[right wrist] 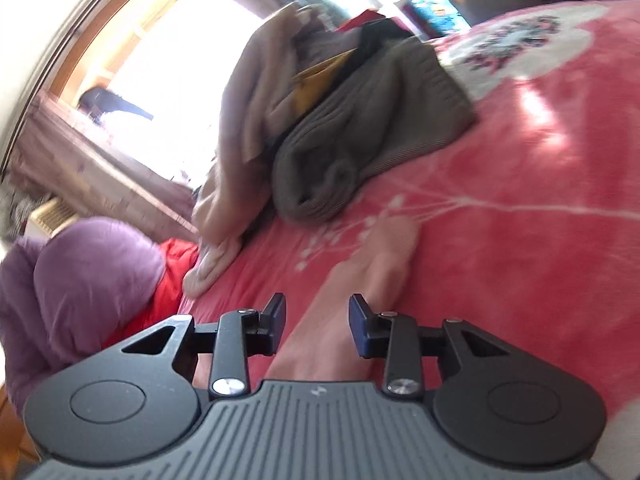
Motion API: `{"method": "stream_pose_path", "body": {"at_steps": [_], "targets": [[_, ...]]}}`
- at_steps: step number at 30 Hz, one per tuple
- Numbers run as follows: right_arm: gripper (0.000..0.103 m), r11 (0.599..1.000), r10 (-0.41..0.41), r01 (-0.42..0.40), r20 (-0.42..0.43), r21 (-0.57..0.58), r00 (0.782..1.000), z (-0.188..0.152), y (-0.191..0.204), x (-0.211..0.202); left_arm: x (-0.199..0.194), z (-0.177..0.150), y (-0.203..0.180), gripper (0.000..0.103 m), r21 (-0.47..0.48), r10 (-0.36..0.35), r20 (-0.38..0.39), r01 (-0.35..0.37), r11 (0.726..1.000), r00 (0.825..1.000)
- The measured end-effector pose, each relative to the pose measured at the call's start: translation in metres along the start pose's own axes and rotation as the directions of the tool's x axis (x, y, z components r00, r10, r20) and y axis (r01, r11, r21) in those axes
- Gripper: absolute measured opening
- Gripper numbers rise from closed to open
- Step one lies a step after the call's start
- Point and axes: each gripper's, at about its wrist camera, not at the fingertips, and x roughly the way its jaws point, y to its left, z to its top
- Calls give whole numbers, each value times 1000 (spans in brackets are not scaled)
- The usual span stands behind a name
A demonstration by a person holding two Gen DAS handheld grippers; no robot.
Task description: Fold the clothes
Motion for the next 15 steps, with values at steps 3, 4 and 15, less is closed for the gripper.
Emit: {"method": "stream_pose_path", "body": {"at_steps": [3,4,15], "targets": [[37,998,-25,24,8,63,1000,3,-14,-8,-13,-14,-6,23,-8,24,35,-24,1000,999],[38,997,-22,21,8,77,1000,4,-16,-11,-18,-14,-5,25,-28,13,43,-12,1000,999],[54,993,19,-12,-64,116,998,6,-32,8,-43,-15,-11,31,-4,40,44,-40,999,998]]}}
